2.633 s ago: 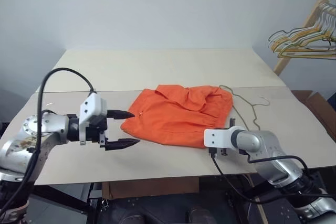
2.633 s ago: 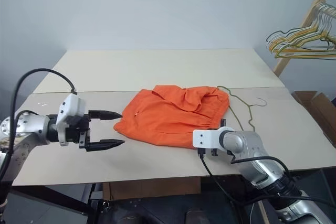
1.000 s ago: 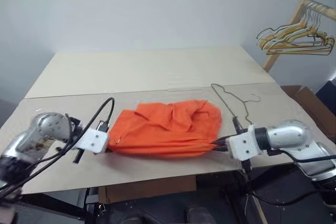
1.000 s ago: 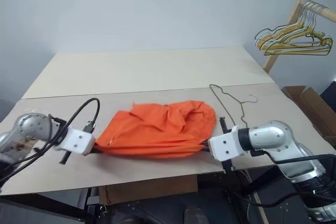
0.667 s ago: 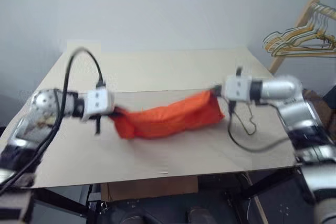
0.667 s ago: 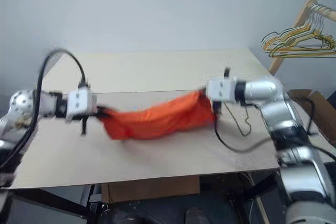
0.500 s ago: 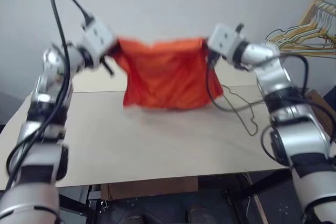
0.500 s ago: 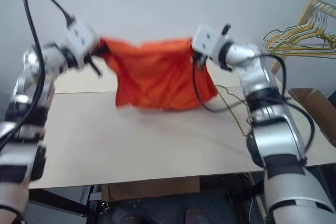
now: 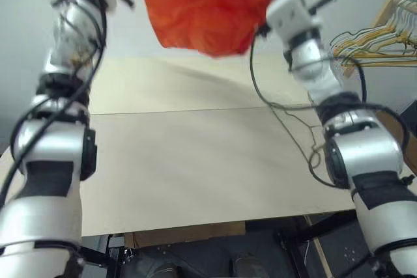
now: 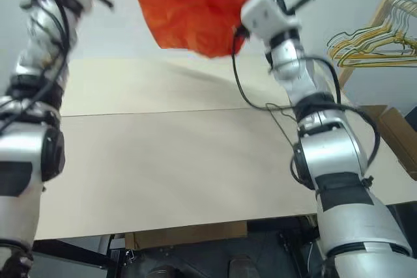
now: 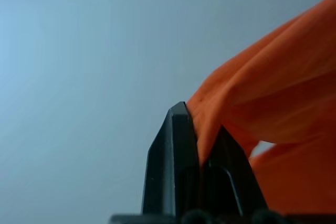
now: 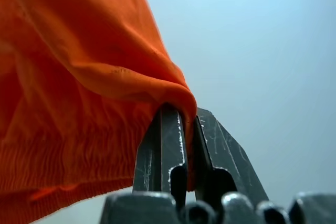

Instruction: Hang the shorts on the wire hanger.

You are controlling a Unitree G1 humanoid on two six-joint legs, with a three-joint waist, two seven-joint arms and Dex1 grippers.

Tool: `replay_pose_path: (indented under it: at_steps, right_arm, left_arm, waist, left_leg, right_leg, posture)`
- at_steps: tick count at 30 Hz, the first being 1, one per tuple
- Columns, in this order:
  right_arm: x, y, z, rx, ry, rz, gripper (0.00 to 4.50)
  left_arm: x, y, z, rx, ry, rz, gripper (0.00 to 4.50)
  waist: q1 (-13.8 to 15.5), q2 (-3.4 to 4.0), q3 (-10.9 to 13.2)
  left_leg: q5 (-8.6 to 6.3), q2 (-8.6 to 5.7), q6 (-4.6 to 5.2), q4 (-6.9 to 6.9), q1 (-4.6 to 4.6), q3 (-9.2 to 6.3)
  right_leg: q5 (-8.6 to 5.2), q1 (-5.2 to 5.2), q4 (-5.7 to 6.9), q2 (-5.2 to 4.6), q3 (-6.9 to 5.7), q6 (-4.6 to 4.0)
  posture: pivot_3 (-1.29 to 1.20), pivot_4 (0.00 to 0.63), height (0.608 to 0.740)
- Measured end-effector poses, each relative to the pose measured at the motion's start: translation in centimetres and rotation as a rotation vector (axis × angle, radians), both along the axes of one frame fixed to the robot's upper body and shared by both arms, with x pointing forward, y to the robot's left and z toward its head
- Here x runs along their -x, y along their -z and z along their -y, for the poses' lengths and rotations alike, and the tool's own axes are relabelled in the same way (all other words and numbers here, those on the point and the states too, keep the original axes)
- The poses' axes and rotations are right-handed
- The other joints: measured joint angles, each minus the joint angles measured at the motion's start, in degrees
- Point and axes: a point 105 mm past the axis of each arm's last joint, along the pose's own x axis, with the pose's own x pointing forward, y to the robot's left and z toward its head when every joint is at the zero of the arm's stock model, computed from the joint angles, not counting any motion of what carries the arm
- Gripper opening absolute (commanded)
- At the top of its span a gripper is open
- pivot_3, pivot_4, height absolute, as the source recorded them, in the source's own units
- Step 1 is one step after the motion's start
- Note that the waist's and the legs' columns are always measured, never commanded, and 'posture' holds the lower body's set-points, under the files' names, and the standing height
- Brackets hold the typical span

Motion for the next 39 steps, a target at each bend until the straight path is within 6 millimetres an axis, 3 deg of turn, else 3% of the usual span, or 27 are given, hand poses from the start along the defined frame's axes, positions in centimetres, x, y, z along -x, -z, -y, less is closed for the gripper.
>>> replay_pose_path:
  at_steps: [3, 4, 8, 10, 12, 16, 22, 32, 35, 39]
  right_arm:
    - [1.3, 8.1, -0.7, 0.307, -0.156, -0.261, 0.0]
    - [2.0, 10.3, -0.5, 0.365, -0.199, -0.342, 0.0]
    - [5.4, 17.4, -0.3, 0.605, -0.379, -0.613, 0.0]
    - [6.3, 19.0, 0.0, 0.643, -0.411, -0.674, 0.0]
    - [6.8, 19.5, -0.7, 0.68, -0.453, -0.677, 0.0]
    - [7.1, 19.7, -1.6, 0.743, -0.478, -0.632, 0.0]
    - [8.5, 20.8, -1.0, 0.782, -0.51, -0.613, 0.0]
    - [11.7, 22.3, 1.3, 0.783, -0.552, -0.644, 0.0]
    - [12.4, 22.6, 1.7, 0.743, -0.549, -0.681, 0.91]
    - [13.4, 23.0, 2.6, 0.698, -0.534, -0.779, 2.29]
  left_arm:
    - [2.7, 9.3, 0.6, -0.175, 0.187, -0.329, 0.04]
    - [3.9, 11.6, 0.7, -0.212, 0.231, -0.424, 0.04]
    - [11.0, 16.1, -0.6, -0.407, 0.354, -0.785, 0.04]
    - [13.2, 16.6, -1.1, -0.46, 0.375, -0.903, 0.04]
    - [15.5, 17.2, -1.3, -0.478, 0.415, -1.038, 0.04]
    - [18.5, 18.2, -1.0, -0.507, 0.494, -1.204, 0.04]
    - [20.7, 19.8, -0.5, -0.553, 0.522, -1.285, 0.04]
    - [22.1, 21.0, 0.3, -0.566, 0.553, -1.318, 0.04]
    - [22.3, 21.4, 0.0, -0.591, 0.546, -1.34, 0.66]
    - [23.5, 22.1, -0.6, -0.617, 0.575, -1.421, 1.97]
  waist:
    - [-1.9, 0.07, 0.0]
    - [-2.7, 0.07, 0.0]
    - [-5.4, 0.09, 0.0]
    - [-5.2, 0.09, 0.0]
    - [-4.9, 0.07, 0.1]
    - [-3.1, 0.07, 0.1]
    - [-0.8, 0.08, 0.1]
    - [-1.1, 0.08, 0.1]
    - [-1.1, 0.07, 0.1]
    - [-1.0, 0.07, 0.1]
  left_leg:
    - [0.07, 0.05, -0.05, 0.02, -0.03, -0.06]
    - [0.07, 0.1, -0.05, 0.03, -0.06, -0.13]
    - [0.07, 0.31, -0.05, -0.05, 0.07, -0.65]
    - [0.05, 0.28, -0.03, -0.01, 0.4, -0.73]
    - [-0.34, 0.26, 0.62, 0.0, 1.04, -0.7]
    - [-0.39, 0.25, 0.68, 0.01, 1.5, -0.72]
    - [-0.4, 0.26, 0.69, 0.01, 1.51, -0.58]
    - [-0.4, 0.3, 0.69, 0.04, 1.32, -0.46]
    - [-0.41, 0.31, 0.7, 0.04, 1.31, -0.46]
    - [-0.42, 0.32, 0.73, 0.05, 1.3, -0.43]
  right_leg:
    - [0.01, -0.16, 0.23, 0.04, 0.1, -0.01]
    - [0.01, -0.16, 0.27, 0.08, 0.13, -0.01]
    - [0.02, -0.11, 0.26, 0.24, 0.31, -0.03]
    - [0.01, 0.26, 0.18, 0.23, 0.26, -0.03]
    - [-0.01, 0.9, 0.02, 0.2, 0.32, -0.03]
    - [0.06, 1.22, 0.18, 0.21, 0.29, -0.14]
    - [0.02, 1.32, 0.02, 0.22, 0.3, -0.19]
    - [0.03, 1.03, 0.13, 0.28, 0.41, -0.22]
    - [0.03, 1.03, 0.11, 0.29, 0.42, -0.21]
    - [0.03, 1.01, 0.11, 0.28, 0.43, -0.21]
  posture:
    - [-0.04, 0.0, 0.74]
    - [-0.04, 0.0, 0.74]
    - [-0.03, 0.0, 0.74]
    - [-0.02, 0.0, 0.74]
    - [-0.02, 0.0, 0.74]
    - [-0.03, 0.0, 0.74]
    - [-0.05, 0.0, 0.74]
    - [-0.07, 0.0, 0.74]
    - [-0.07, 0.0, 0.74]
    - [-0.07, 0.0, 0.74]
